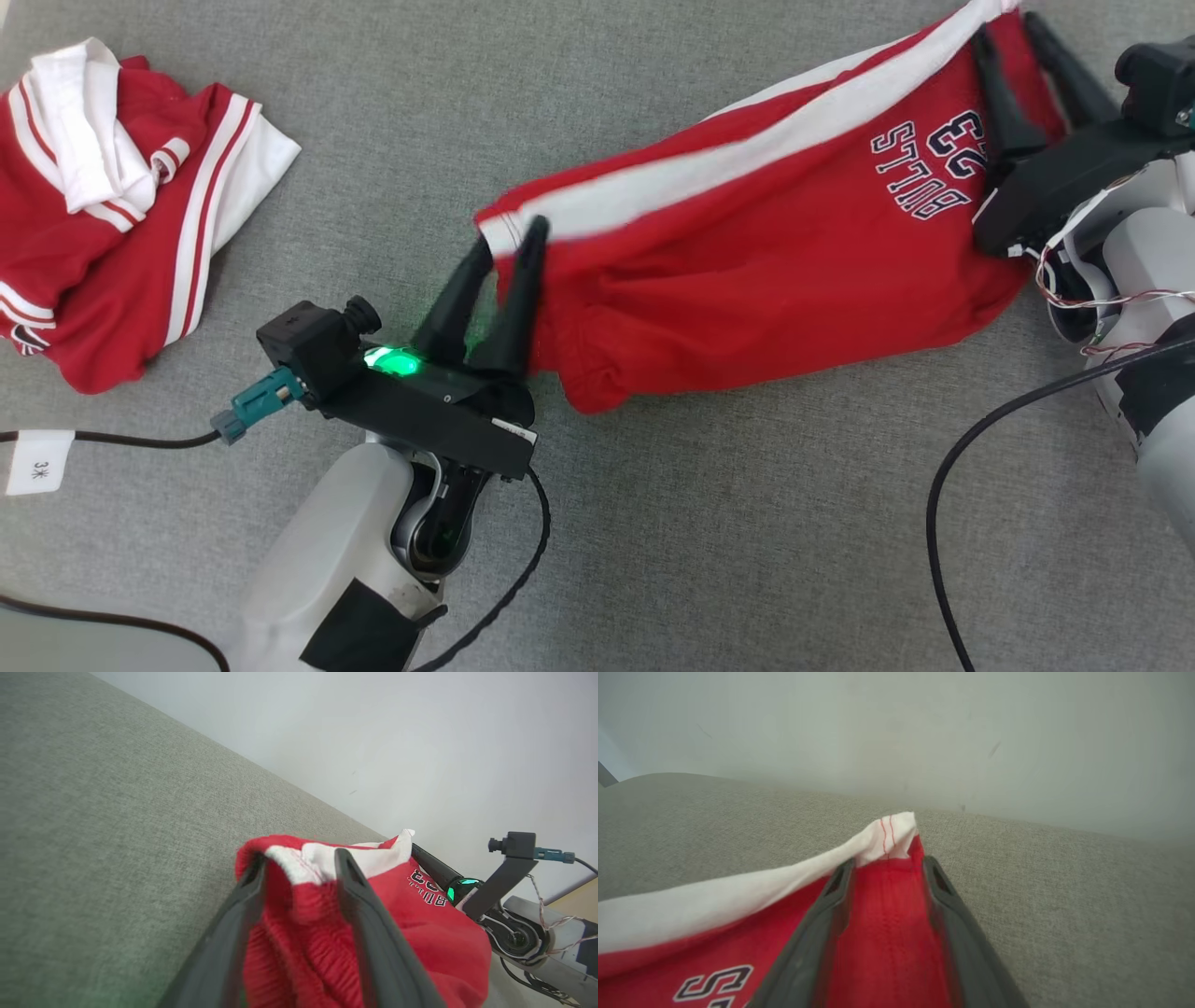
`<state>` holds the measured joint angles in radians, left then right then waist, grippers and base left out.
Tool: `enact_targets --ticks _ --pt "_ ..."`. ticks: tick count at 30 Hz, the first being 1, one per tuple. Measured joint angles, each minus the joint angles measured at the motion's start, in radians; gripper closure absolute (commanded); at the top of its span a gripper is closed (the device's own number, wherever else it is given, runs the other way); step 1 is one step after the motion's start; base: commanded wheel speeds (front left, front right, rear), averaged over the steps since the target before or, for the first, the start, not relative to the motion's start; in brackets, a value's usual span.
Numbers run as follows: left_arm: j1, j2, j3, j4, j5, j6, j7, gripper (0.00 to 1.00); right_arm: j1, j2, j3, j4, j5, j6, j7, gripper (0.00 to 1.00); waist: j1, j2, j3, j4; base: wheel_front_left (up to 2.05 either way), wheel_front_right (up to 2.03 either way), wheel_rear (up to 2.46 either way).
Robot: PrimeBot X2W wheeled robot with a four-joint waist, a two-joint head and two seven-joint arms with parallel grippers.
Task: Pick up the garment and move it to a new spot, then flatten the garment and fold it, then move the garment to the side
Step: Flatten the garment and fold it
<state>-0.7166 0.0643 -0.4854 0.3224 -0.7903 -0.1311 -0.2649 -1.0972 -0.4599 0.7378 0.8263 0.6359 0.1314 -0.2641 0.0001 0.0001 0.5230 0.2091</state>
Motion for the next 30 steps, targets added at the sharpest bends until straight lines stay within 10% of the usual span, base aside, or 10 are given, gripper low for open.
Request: enact_targets --ticks 19,30 --pt "0.195 -0.012 0.293 0.003 0.435 0.001 0.001 0.00 0.211 0.000 -0.137 -0.069 0.005 0.000 0.000 0.00 -0.0001 -0.0001 -0.110 -0.021 0.00 0.00 0.00" --pt "0.318 -0.014 0.333 -0.022 0.450 0.001 0.001 0.00 0.317 0.050 -0.251 -0.019 -0.065 0.000 0.000 0.00 -0.0002 -0.0002 -0.171 0.007 0.00 0.00 0.00"
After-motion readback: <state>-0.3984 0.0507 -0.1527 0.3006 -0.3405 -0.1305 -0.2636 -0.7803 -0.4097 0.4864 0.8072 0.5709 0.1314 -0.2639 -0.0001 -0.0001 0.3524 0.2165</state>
